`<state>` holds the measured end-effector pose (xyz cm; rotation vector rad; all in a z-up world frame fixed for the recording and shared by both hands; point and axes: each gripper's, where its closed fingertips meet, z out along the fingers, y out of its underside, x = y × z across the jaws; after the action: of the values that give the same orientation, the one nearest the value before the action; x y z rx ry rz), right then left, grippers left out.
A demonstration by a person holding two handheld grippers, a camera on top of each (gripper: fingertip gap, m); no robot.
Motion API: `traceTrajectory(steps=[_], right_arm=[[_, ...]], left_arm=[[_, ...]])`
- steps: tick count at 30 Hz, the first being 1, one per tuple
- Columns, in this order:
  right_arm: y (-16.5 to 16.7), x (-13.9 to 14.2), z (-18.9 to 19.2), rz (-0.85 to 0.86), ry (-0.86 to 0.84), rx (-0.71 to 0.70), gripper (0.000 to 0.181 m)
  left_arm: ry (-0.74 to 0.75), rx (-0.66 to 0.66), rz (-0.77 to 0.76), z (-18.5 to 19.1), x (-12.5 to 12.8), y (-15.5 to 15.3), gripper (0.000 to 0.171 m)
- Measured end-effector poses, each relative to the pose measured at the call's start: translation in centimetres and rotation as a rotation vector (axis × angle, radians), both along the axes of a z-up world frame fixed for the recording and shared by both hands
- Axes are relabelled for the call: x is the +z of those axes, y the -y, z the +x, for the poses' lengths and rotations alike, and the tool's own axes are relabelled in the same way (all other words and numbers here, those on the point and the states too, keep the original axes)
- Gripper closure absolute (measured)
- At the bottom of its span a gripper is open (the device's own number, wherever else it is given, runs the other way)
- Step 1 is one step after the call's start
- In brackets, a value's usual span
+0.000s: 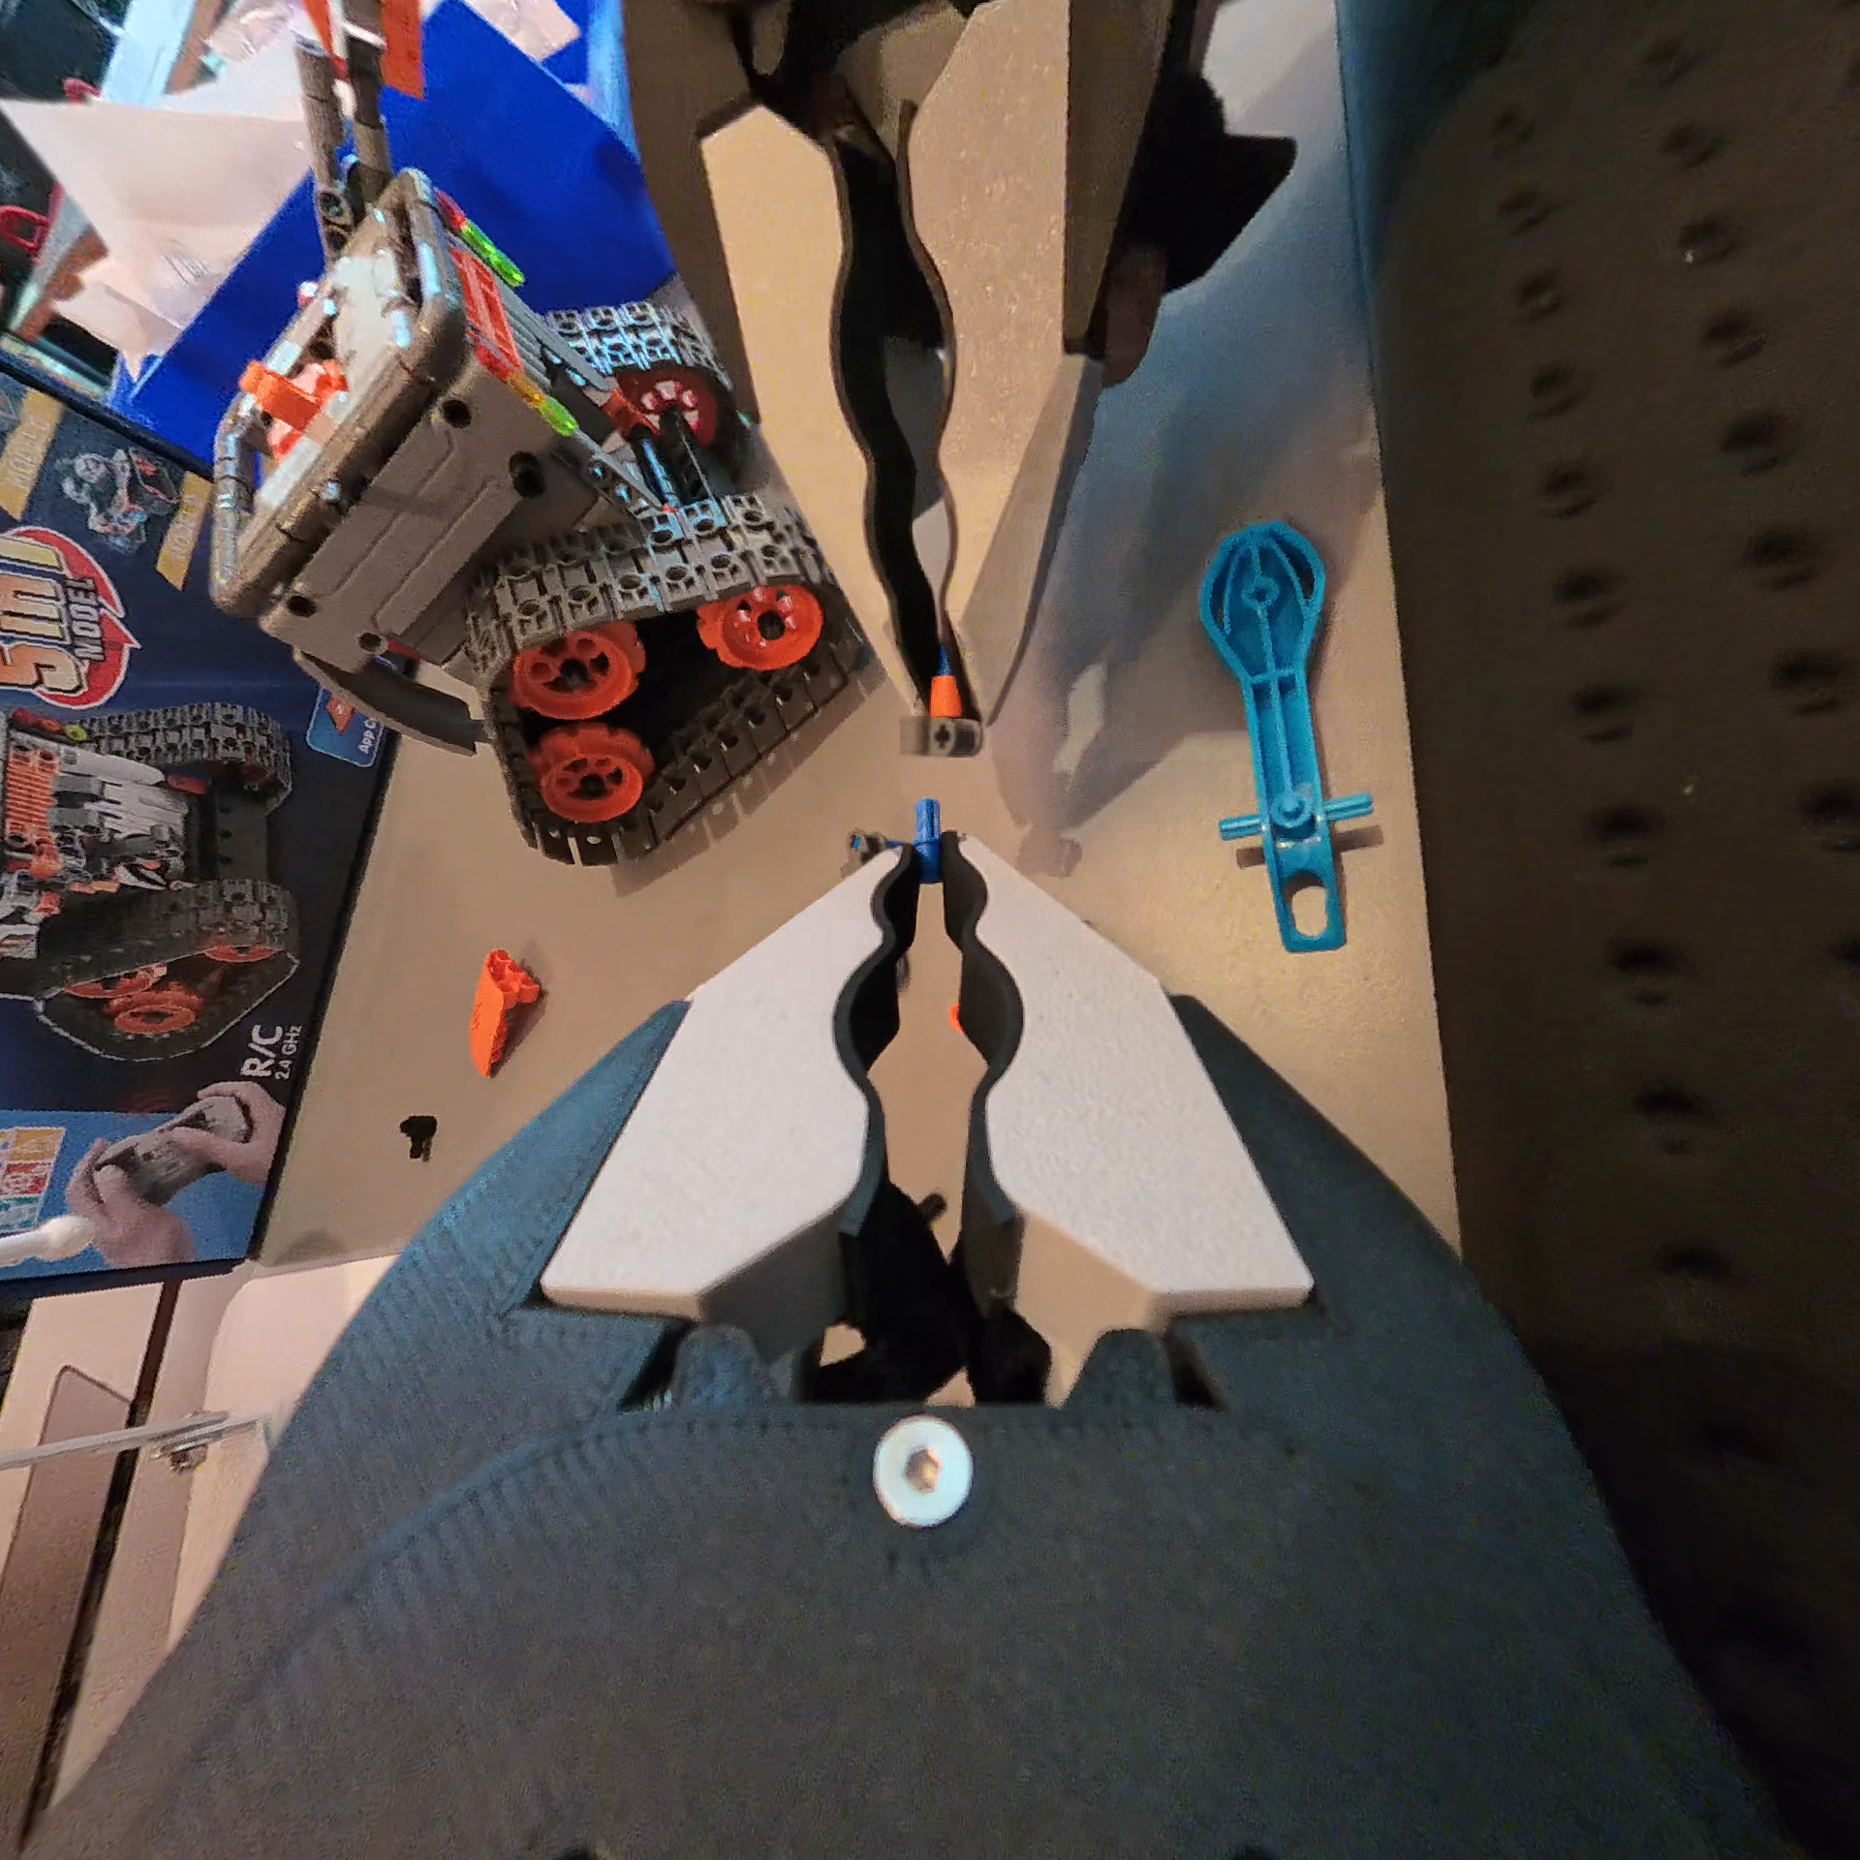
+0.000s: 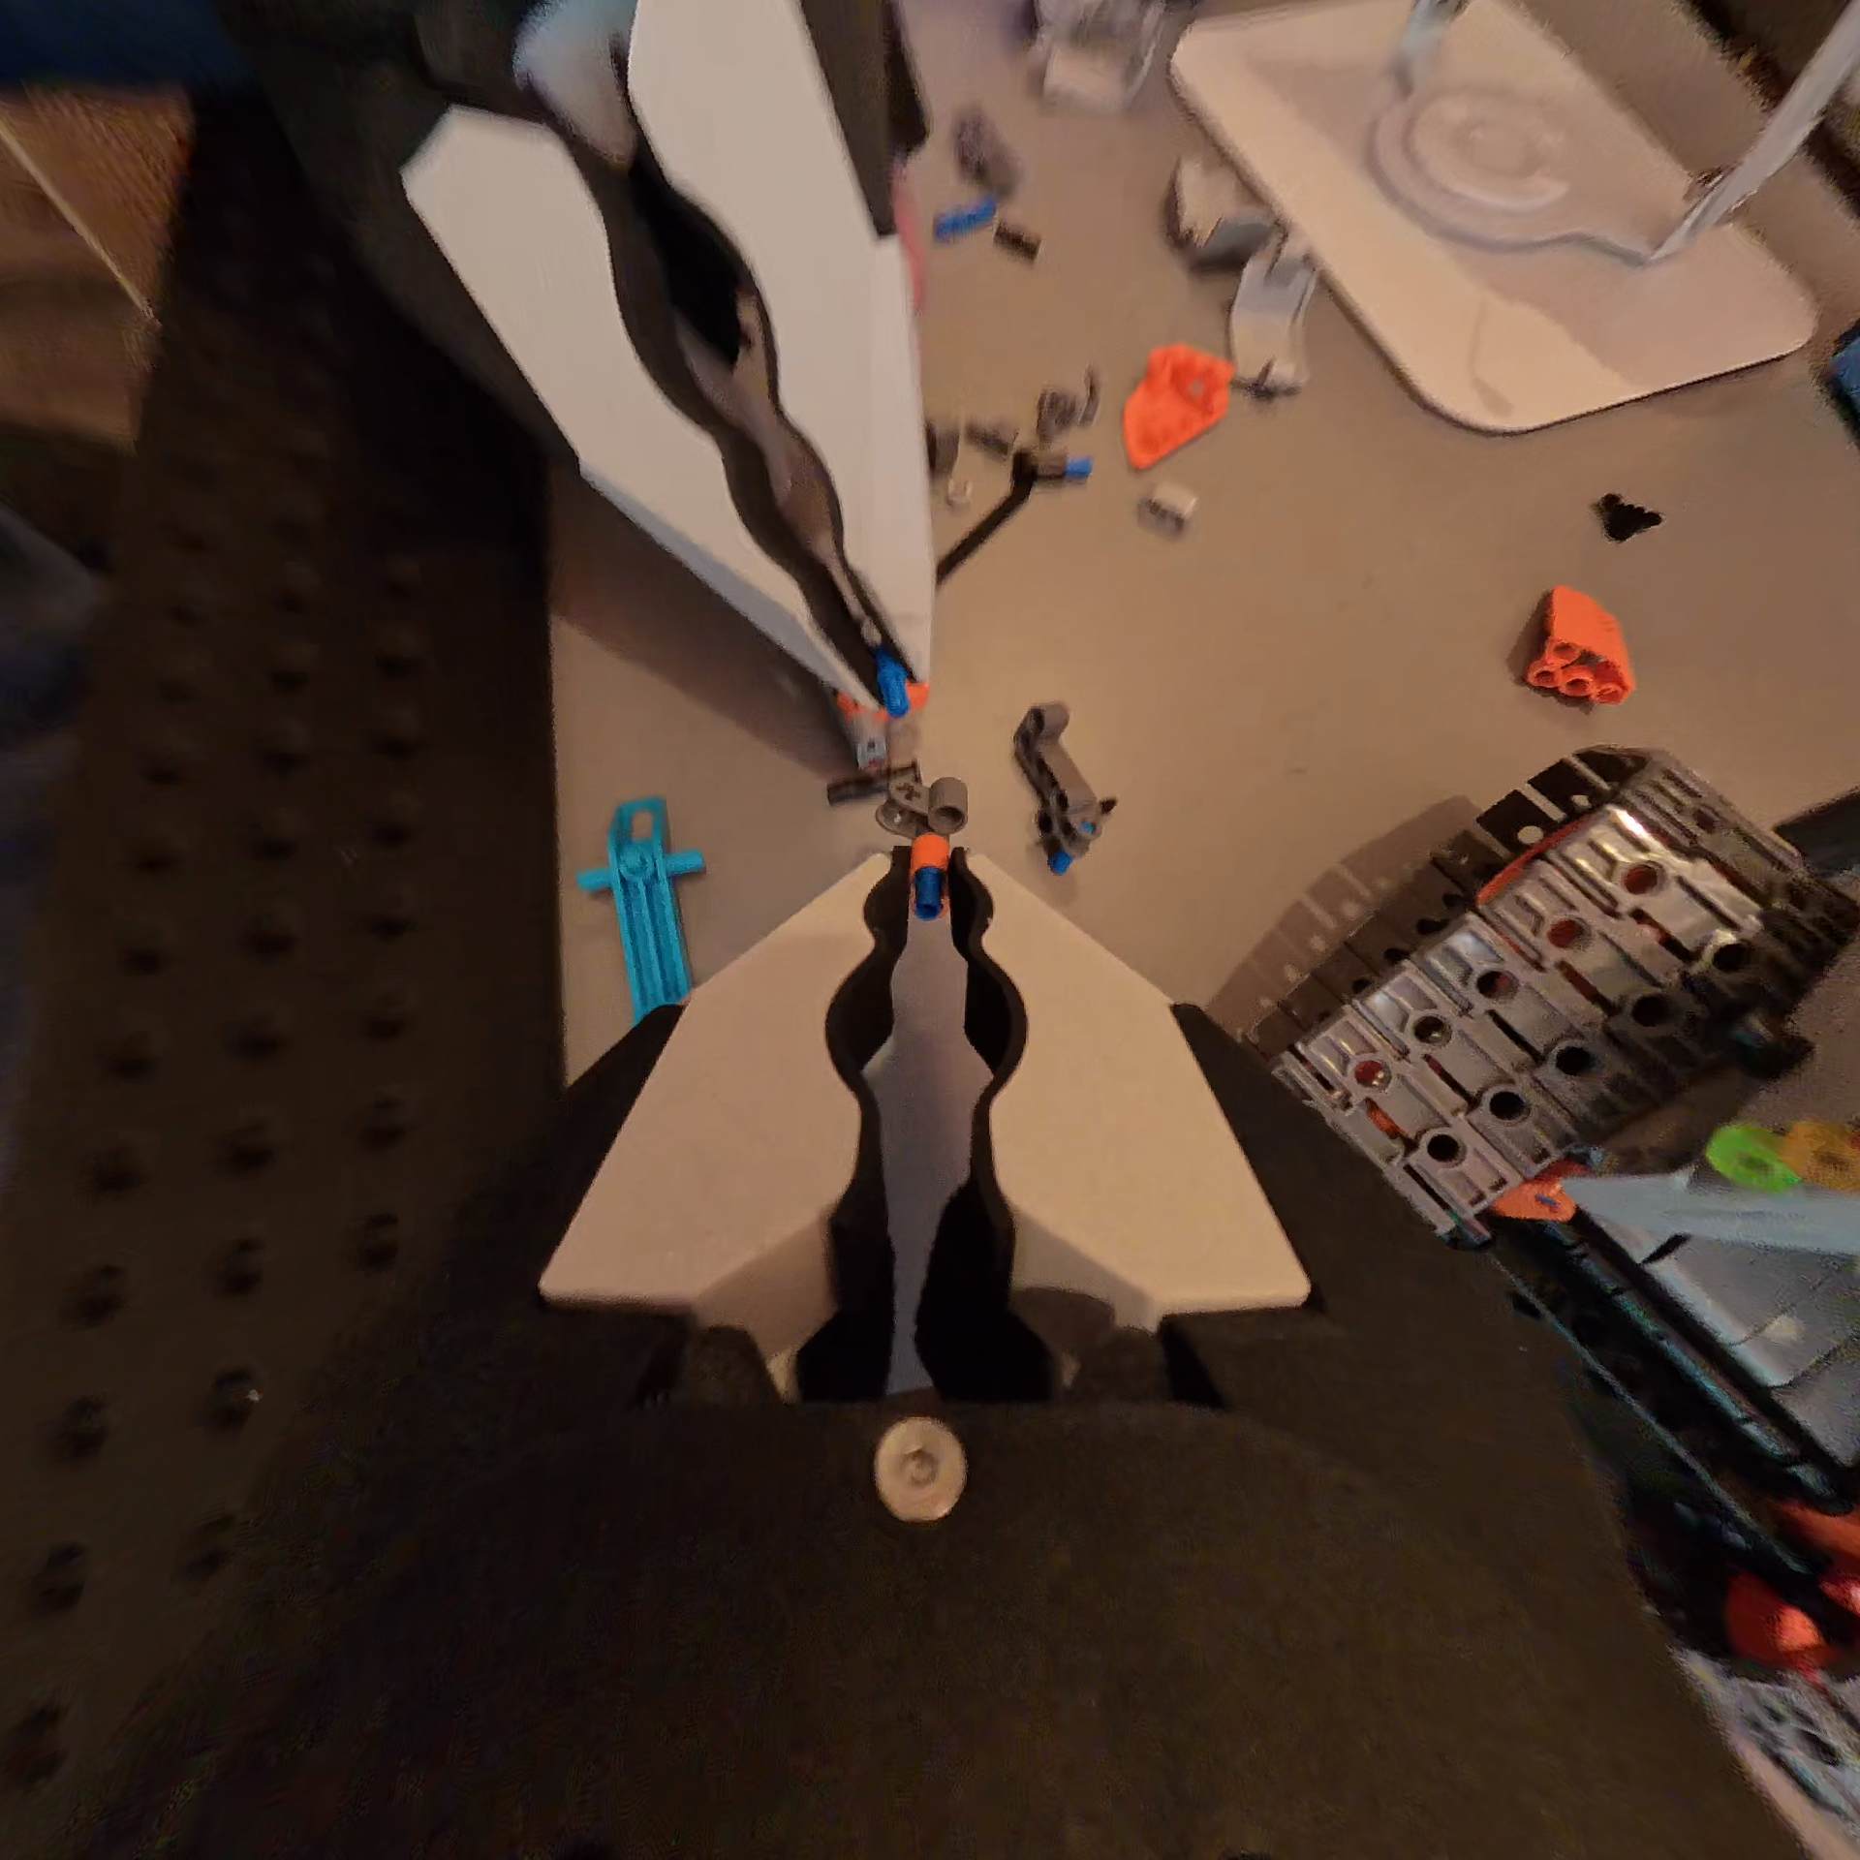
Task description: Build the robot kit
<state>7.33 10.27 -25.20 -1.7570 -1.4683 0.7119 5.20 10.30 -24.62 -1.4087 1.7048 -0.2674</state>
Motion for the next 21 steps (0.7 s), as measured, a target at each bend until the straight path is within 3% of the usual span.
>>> traceTrajectory(steps=[13,16,21], right_arm=[[-0.9,6.4,0.9,-0.365,-0.547,-0.168,0.177],[-1.0,5.5,1.1,-0.335,-0.494,-0.211,0.177],[-0.2,0.4,1.7,-0.186,-0.115,-0.254,0.176]], left_arm=[[0.278,0.073,-0.131,1.5,4.0,-0.1,0.170],[0.298,0.086,-0.162,1.6,4.1,-0.2,0.170],[0.231,0.092,-0.174,1.3,2.5,-0.4,0.170]])
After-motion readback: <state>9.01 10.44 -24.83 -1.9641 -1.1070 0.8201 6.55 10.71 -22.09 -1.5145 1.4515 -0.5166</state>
